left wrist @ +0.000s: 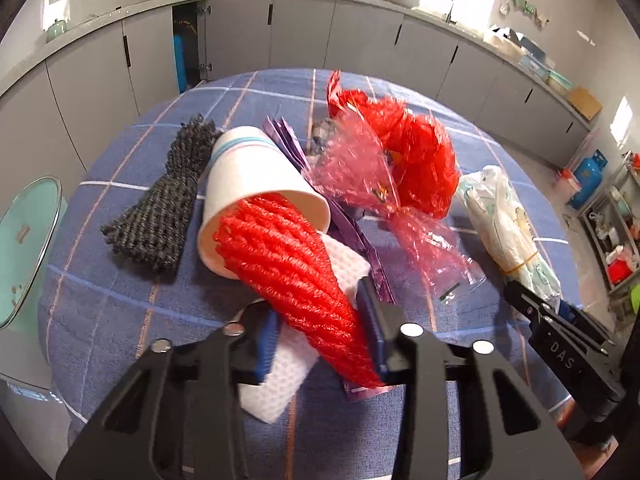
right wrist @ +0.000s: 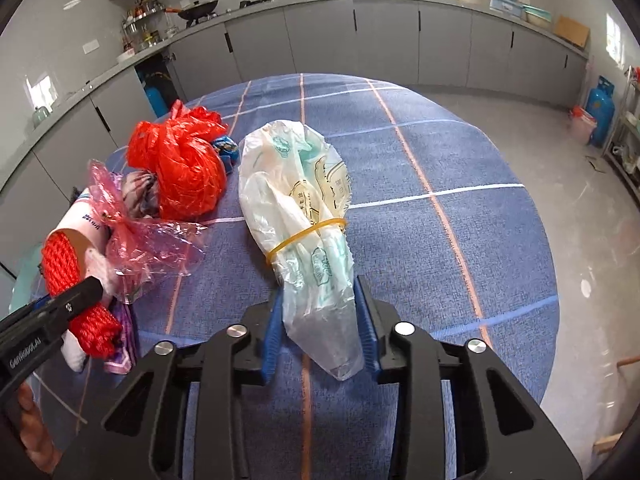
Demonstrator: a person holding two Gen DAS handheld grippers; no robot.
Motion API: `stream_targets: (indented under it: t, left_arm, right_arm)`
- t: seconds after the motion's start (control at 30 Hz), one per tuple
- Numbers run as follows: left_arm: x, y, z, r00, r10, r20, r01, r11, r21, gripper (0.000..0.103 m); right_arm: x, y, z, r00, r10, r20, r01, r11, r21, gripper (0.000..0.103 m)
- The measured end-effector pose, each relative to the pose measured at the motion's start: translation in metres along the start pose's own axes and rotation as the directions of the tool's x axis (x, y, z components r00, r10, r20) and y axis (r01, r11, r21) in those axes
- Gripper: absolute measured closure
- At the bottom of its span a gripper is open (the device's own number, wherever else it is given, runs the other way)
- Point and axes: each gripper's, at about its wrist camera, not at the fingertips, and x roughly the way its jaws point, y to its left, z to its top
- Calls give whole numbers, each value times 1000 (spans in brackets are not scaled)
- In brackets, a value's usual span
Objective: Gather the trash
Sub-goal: 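Grasp the red foam net with the left tool while the right tool grasps the diaper bundle, then carry the red net and diaper bundle over the bin and release both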
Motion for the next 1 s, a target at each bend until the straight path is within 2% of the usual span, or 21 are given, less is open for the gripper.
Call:
stream_targets:
  t: [0.1, 0.3, 0.43, 0.6, 0.7, 1.0]
  left_arm:
    - [-11, 5, 0, 999, -27, 30, 26, 1000, 16, 78]
    - [-42, 18, -1, 992, -31, 124, 25, 998, 53, 78]
    - [-56, 32, 1, 986, -77, 149, 71, 997, 44, 78]
    - [-73, 53, 2, 977, -104, 188, 100, 995, 27, 78]
    - [-82, 67, 3, 975, -74, 208, 72, 997, 17, 78]
    - [-100, 114, 7, 970, 83, 229, -79, 997, -29, 78]
  right_arm:
    - [-14, 2, -4, 999, 16, 42, -17, 1000, 15, 71]
    - [-50, 15, -9, 989, 41, 143, -46, 998, 33, 71]
    - [-71, 29, -11, 978, 40, 203, -47, 998, 31, 71]
    - [-88, 50, -17, 969, 77, 236, -84, 996, 22, 71]
    - [-92, 72, -17, 965, 112, 236, -114, 994, -5, 71]
    - [-90, 134, -15, 959, 197, 204, -187, 980, -69, 71]
